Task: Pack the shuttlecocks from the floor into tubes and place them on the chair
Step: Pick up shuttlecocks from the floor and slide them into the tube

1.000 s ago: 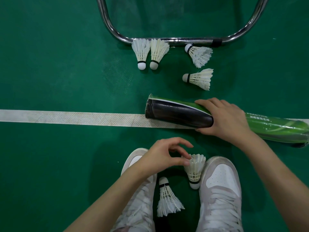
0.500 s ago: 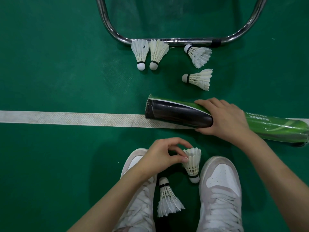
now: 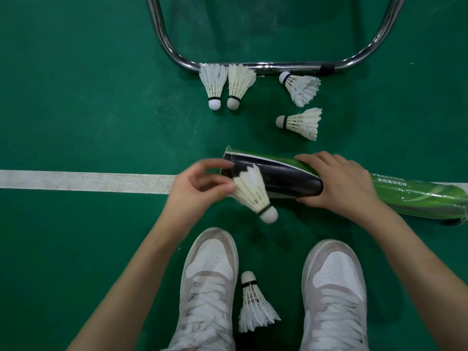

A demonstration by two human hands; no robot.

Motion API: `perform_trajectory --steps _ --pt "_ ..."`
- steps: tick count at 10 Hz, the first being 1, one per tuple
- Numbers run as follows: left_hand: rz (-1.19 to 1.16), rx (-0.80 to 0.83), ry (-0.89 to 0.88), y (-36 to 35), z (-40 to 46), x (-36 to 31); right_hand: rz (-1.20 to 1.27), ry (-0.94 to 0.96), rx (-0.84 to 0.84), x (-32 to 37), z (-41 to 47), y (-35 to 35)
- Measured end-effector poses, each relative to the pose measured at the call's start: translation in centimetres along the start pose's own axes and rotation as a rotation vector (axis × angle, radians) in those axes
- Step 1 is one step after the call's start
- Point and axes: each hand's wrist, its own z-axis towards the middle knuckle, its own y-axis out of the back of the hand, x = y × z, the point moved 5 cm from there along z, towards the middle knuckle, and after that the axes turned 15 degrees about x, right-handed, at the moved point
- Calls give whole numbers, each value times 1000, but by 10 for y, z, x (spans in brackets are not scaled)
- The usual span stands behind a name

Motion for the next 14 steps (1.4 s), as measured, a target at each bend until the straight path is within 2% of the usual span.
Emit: perform_trajectory --steps 1,3,5,6,8,11,14 --pt "-15 -179 -71 33 -3 -13 7 0 2 0 0 0" --pt "-172 -505 -101 80 -10 11 9 0 9 0 0 0" --pt "-233 -609 -52 78 -9 33 0 0 14 0 0 0" --pt "-171 -513 3 63 0 35 -9 -1 15 -2 0 0" --pt "-70 -183 6 17 24 41 -7 1 11 -3 -1 -1" --pt "73 -129 68 -2 40 44 -10 -3 1 -2 0 -1" --pt "18 -12 54 -2 45 43 -18 4 -9 -2 -1 -1"
